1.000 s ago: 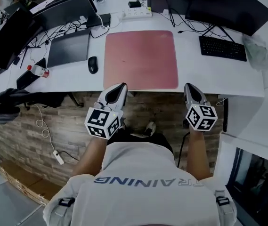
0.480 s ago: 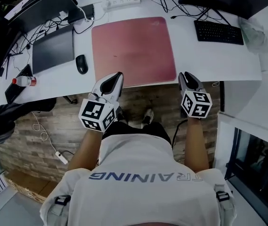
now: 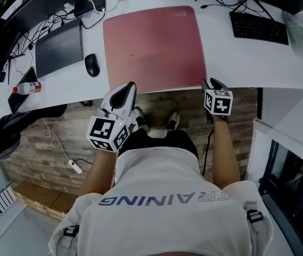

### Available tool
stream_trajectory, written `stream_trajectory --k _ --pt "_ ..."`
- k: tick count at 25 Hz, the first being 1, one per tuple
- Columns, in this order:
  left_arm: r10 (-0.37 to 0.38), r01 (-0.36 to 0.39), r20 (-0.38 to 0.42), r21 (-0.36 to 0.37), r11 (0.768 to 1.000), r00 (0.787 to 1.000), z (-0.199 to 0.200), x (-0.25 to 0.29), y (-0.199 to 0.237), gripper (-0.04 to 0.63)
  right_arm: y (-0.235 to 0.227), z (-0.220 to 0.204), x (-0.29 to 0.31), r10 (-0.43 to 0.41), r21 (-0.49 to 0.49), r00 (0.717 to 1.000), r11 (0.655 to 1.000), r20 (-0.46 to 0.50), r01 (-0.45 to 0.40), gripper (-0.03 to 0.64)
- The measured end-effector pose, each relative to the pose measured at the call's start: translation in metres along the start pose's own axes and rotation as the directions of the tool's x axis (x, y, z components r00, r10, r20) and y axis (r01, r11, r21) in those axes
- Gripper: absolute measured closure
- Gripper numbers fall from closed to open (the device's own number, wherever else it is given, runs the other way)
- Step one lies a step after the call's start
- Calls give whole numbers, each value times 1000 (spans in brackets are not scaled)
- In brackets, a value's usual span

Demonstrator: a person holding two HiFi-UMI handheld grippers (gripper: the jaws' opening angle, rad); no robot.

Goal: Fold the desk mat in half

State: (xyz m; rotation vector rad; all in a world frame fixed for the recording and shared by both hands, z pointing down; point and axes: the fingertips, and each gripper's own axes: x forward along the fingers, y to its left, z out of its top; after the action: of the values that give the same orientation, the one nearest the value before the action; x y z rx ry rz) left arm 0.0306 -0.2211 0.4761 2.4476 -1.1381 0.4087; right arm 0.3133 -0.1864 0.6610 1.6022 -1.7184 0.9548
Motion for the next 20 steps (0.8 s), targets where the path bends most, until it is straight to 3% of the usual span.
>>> stream_trajectory --k 6,11,15,20 --pt "38 -39 -22 -27 999 999 -14 -4 10 594 1 -15 25 7 -20 998 1000 -55 -8 460" --pt "61 -63 -36 -46 997 997 -22 -10 24 594 2 -14 28 -5 2 999 1000 -40 5 467" --pt "53 -55 -40 -52 997 998 -24 -10 25 594 10 -16 29 -10 4 999 1000 -39 10 535" --pt "35 -37 -28 -49 998 999 -19 -10 22 594 12 -12 22 -51 -3 999 999 -9 51 559"
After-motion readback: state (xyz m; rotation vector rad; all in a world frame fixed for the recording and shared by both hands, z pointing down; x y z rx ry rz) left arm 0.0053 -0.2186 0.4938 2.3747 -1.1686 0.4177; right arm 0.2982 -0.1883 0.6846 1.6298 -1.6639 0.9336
